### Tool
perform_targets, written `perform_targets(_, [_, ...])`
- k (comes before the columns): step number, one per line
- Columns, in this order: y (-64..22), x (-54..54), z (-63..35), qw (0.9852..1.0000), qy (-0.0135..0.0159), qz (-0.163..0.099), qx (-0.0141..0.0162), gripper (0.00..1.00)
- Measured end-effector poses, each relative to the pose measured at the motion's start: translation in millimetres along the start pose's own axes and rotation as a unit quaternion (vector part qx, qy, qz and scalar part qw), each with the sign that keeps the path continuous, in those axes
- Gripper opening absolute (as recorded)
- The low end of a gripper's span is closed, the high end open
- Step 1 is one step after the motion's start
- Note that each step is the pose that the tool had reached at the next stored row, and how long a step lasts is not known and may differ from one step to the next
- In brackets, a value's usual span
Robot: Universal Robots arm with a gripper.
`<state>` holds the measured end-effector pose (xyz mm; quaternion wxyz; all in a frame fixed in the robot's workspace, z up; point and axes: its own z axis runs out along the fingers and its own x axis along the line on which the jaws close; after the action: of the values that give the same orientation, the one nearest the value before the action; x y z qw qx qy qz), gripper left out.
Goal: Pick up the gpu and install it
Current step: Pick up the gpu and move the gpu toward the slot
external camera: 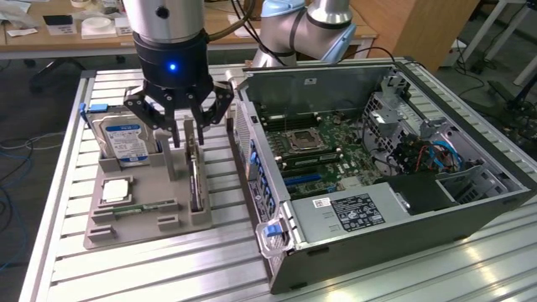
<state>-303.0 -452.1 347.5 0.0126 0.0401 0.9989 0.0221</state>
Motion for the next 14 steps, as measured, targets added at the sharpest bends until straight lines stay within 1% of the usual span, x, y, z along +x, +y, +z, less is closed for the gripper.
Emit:
perform_targets(4, [0.0, 0.0, 0.4, 1.0, 0.0, 0.0, 0.0, 0.42])
perform_targets(10, [-0.5, 0.2, 10.5, 1.0, 0.0, 0.0, 0.0, 0.42])
perform_targets(14, [-0.5, 0.3, 11.7, 1.0, 0.0, 0.0, 0.0001, 0.42])
